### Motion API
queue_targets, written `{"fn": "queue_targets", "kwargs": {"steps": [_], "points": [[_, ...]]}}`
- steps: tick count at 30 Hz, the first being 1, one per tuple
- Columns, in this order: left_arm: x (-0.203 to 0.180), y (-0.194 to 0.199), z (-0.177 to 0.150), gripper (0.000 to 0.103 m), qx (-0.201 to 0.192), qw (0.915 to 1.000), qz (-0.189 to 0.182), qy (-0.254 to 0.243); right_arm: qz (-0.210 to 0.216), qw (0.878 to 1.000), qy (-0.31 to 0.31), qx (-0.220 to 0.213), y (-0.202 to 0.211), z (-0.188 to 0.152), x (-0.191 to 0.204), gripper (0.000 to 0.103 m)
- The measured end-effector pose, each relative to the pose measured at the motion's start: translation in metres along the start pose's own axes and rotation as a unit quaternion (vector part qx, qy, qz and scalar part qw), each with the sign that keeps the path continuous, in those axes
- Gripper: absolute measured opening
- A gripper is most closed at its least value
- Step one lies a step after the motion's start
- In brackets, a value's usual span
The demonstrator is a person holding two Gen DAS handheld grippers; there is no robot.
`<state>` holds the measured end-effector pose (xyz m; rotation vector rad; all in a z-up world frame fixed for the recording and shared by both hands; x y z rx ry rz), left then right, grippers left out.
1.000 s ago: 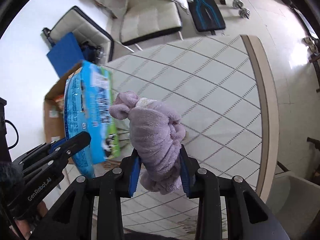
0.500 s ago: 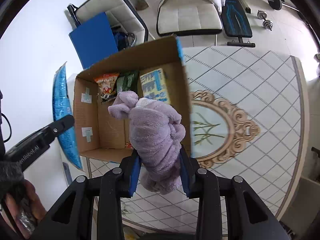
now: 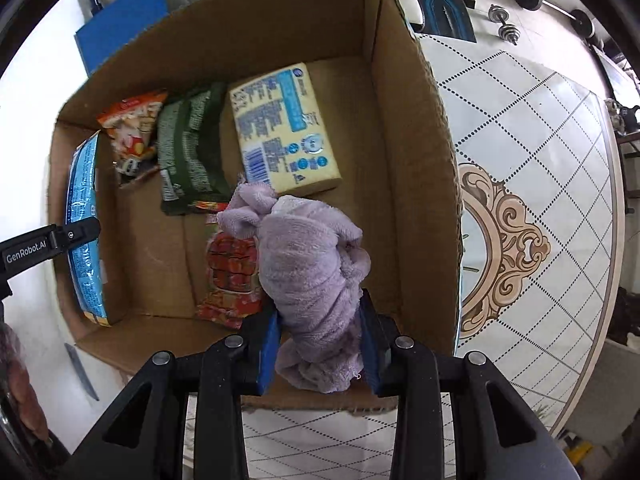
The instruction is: Organize soft objects
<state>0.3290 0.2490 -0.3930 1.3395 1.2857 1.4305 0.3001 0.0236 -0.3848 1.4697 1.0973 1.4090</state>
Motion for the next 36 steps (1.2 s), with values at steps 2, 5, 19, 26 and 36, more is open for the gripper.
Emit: {"fn": "queue_targets", "kwargs": {"steps": [2, 5, 19, 26, 36], "points": [[-0.003, -0.006, 0.001, 0.015, 0.005, 0.9999, 0.008, -0.007, -0.008, 1.0, 0.004, 0.0, -0.004, 0.001, 0.001, 0.037], [-0.006, -0.01, 0.001, 0.017, 0.01, 0.9998, 0.008, -0.014, -0.008, 1.0, 0.006, -0.002, -0.004, 0.003, 0.005, 0.04], [0.004, 0.033, -0.026, 0.091, -0.038, 0.9992, -0.003, 0.013, -0.01, 0.999, 0.039, -0.021, 0.02, 0.005, 0.027, 0.088], [0.009, 0.06, -0.053, 0.097, -0.084, 0.9957, -0.01, 0.037, -0.048, 0.995, 0.076, -0.045, 0.03, 0.005, 0.031, 0.097], [0.004, 0.071, -0.081, 0.097, -0.11, 0.9923, -0.012, 0.055, -0.061, 0.992, 0.089, -0.06, 0.039, -0.005, 0.017, 0.098]]}}
Point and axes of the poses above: each gripper's, at about its wrist camera, not at the fingertips, and y roughly against the way its jaws point, x to its left, z to its top, the point moved 4 cm from there along -y, roughly the way its jaws point, and after that the axes turned 11 degrees about z, right-handed, at the moved point
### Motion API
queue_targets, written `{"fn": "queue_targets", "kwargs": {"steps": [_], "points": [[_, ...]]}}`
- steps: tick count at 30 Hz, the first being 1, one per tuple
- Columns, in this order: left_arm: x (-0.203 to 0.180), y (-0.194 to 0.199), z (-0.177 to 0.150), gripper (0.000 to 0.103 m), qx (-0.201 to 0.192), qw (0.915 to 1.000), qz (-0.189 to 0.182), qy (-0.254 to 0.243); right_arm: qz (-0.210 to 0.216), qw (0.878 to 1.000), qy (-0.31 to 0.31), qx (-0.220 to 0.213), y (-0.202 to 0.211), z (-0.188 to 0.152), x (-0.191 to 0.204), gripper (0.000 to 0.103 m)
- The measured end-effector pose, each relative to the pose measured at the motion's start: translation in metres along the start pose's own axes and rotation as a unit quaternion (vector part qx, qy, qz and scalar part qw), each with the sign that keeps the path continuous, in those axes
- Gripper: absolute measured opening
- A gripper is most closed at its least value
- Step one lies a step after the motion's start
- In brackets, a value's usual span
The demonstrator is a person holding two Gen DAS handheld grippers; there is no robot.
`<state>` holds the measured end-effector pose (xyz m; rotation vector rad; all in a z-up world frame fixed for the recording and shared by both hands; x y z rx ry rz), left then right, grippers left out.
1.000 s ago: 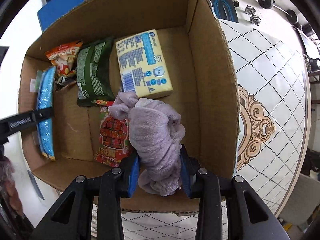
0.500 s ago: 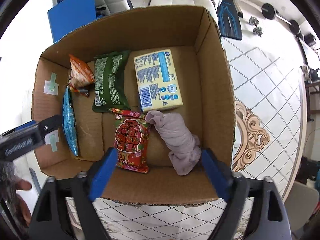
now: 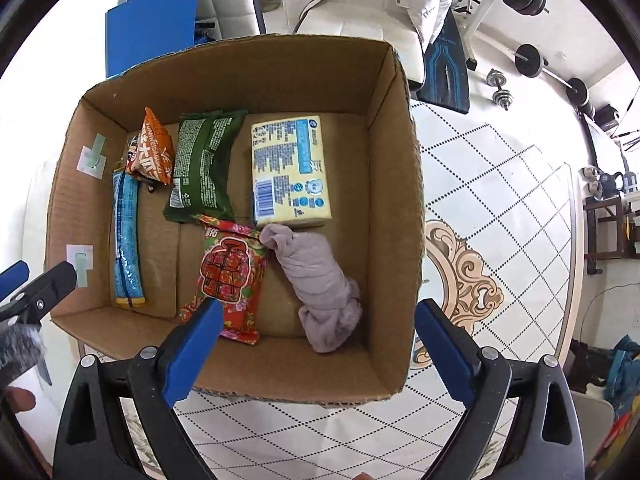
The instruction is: Organize soft objects
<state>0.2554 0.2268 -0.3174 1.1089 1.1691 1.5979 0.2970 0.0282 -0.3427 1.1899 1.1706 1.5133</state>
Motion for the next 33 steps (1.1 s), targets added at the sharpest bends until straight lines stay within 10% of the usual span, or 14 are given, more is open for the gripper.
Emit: {"fn": "queue_targets", "kwargs": {"steps": [33], "points": [[0.013, 0.285, -0.115, 0.097, -0.208, 0.9779, -0.009, 0.018, 0.041, 0.972, 0.04, -0.23, 0.307, -0.151, 0.006, 0.098]]}}
Point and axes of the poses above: each gripper's, at about its wrist camera, not at the fingertips, and y roughly against the way its jaws point, x to its left, z to its top, the point moved 4 cm from there along -y, roughly the way its jaws point, and after that the axes turned 11 degrees about z, right-handed, at the moved point
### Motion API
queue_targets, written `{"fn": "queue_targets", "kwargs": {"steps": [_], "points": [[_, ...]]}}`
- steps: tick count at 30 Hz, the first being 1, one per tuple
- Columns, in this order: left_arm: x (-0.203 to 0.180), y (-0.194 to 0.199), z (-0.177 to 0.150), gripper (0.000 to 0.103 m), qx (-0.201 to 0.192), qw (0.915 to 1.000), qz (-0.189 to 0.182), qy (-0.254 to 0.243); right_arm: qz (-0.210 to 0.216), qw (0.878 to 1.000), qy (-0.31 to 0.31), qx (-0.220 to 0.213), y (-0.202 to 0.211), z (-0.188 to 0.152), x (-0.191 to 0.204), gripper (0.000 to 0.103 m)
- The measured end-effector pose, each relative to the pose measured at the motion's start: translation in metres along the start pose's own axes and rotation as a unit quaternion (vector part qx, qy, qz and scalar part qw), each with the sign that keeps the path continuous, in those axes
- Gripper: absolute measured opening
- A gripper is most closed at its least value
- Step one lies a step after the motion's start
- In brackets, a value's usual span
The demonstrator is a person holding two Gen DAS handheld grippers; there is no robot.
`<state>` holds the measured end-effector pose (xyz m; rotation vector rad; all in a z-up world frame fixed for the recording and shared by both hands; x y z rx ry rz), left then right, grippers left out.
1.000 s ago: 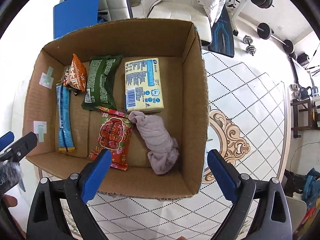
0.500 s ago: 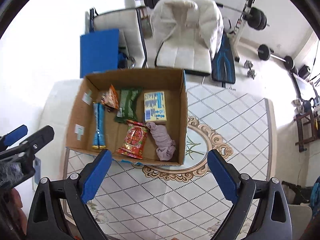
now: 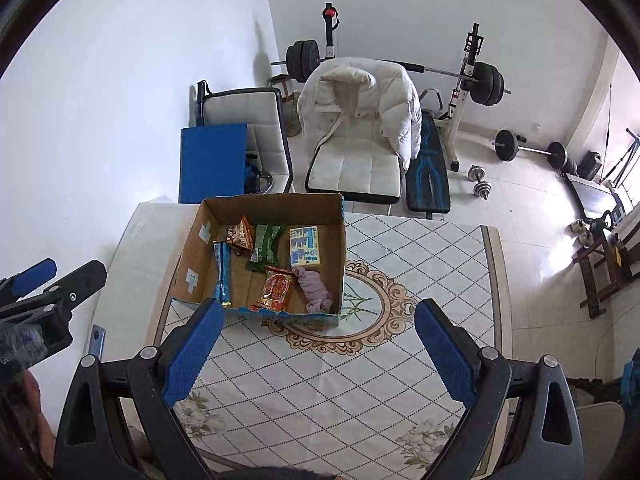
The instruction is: Organize soft objects
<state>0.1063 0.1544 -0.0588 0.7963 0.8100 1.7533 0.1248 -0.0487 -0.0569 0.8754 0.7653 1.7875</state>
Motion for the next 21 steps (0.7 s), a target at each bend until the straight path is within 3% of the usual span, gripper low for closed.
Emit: {"fn": "queue_targets", "kwargs": {"steps": [9, 21], "points": [[-0.001, 0.019, -0.011, 0.097, -0.007, 1.0, -0.004, -0.003, -0.014, 1.0, 0.003, -0.019, 0.034, -0.01, 0.003, 0.098], [-0.01, 0.024, -0.017, 0.097, -0.018, 0.9997, -0.005, -0.018, -0.038, 0.999, -0.008, -0.035, 0.044, -0.014, -0.001, 0.098]]}}
Point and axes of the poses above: each gripper's, at about its wrist camera, not at the fingertips, and y roughly against the way its jaws point, x to its left, z to its top, the point moved 4 cm from there along -y, roughly the way its jaws point, and after that the axes turned 11 degrees about z, right-handed, at the moved point
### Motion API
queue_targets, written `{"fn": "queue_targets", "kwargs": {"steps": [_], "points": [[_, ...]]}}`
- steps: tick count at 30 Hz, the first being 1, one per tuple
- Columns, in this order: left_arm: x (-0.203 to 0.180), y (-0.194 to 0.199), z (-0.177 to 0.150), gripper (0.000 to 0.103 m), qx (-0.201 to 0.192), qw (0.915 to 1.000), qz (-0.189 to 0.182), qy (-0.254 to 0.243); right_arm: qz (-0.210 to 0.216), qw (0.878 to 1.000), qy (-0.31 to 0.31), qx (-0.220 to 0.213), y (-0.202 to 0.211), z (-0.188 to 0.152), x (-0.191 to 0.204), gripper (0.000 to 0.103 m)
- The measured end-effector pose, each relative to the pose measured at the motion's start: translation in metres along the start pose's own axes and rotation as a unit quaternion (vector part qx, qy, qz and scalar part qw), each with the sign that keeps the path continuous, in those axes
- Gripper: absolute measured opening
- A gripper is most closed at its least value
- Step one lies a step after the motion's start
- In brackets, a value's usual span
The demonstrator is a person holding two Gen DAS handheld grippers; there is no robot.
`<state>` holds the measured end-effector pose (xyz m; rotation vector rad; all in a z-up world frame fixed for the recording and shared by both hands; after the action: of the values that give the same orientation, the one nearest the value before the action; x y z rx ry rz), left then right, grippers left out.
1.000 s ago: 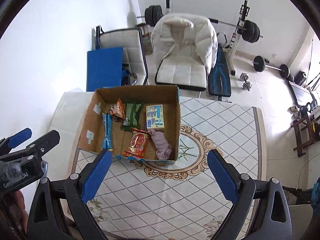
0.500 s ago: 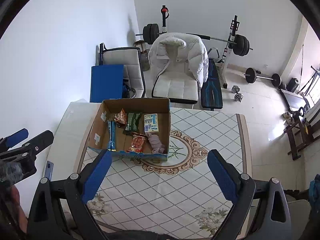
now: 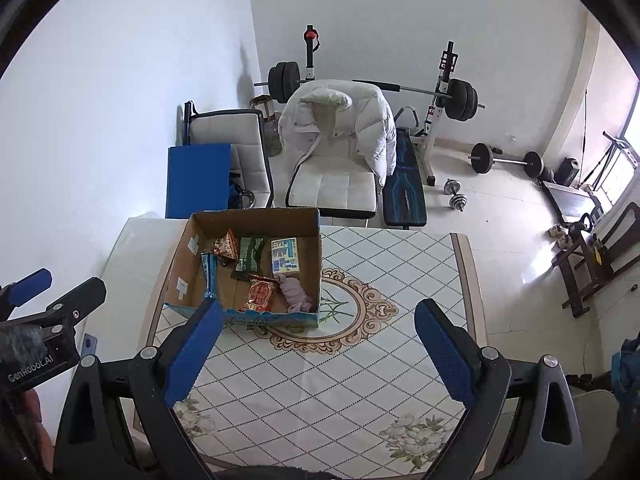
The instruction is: Organize soft objects
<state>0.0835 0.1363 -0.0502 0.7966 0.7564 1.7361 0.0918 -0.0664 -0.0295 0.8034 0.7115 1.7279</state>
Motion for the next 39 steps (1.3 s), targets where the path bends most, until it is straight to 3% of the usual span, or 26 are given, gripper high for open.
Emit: {"fn": "queue_targets", "kwargs": {"steps": [39], "points": [[-0.006, -0.001, 0.0, 0.097, 0.0, 0.9998, -0.013, -0.015, -0.022, 1.0, -0.019, -0.007, 0.008, -0.007, -0.013, 0.098]]}}
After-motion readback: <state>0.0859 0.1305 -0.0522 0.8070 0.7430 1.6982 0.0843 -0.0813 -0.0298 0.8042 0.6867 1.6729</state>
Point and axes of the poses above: each gripper's, at about its wrist camera, not at the fingertips, and y roughly against the way its jaws point, x to its left, z to its top, the point moved 4 cm from there along -y, roughly the way its jaws point, and after that the axes turned 11 degrees about z, right-handed, at the moved point
